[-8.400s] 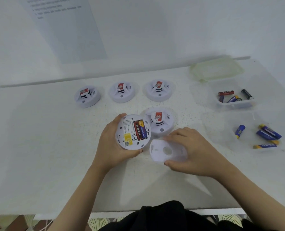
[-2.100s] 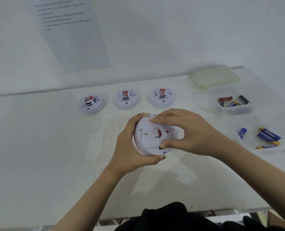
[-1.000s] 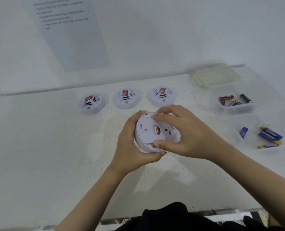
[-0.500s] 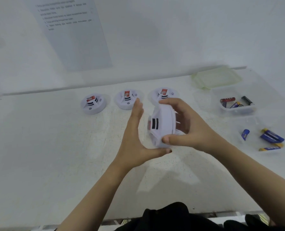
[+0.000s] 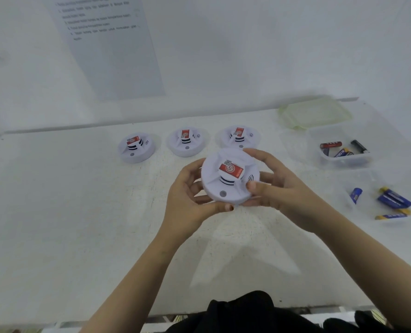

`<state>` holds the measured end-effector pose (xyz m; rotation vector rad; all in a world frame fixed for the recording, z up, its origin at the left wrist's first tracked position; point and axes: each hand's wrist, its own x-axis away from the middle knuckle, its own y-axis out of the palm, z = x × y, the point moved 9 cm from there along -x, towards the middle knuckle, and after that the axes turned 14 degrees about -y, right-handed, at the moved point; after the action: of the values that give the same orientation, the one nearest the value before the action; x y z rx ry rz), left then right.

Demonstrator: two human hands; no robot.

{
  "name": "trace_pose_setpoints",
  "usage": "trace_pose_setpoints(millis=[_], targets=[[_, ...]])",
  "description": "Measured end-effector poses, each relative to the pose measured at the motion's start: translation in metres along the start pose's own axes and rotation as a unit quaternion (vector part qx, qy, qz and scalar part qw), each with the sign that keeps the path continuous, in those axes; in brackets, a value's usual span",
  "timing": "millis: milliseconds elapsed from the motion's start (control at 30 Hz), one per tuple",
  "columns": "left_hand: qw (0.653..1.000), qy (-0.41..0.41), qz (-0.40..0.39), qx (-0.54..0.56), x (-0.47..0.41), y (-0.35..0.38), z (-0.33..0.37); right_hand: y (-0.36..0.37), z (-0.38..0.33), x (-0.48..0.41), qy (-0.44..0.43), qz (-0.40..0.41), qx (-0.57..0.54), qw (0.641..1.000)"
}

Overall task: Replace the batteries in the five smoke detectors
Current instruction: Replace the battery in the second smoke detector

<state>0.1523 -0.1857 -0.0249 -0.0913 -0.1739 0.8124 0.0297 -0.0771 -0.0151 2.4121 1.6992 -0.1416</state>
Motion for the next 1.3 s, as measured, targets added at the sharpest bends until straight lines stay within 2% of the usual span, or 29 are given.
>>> trace_pose_setpoints(millis=[100,200,467,633,1300], targets=[[0.999,0.014,0.039,0.006,0.006,0.004,-0.002,0.012,0.008,0.002,0.026,-0.013,0.024,0.999],[0.999,0.031,0.038,-0.001,0.009,0.01,-0.003,0.012,0.009,-0.001,-0.012,0.004,0.056,0.998],[0.986,0.088,0.007,-0.145,0.01,0.01,0.004,0.008,0.007,0.002,-0.012,-0.046,0.046,0.998],[0.988,0.076,-0.009,-0.133,0.009,0.011,0.0,0.011,0.007,0.002,-0.01,-0.07,0.072,0.995],[0.987,0.074,0.002,-0.142,0.012,0.006,-0.011,0.015,0.017,0.002,-0.043,-0.047,0.07,0.995]])
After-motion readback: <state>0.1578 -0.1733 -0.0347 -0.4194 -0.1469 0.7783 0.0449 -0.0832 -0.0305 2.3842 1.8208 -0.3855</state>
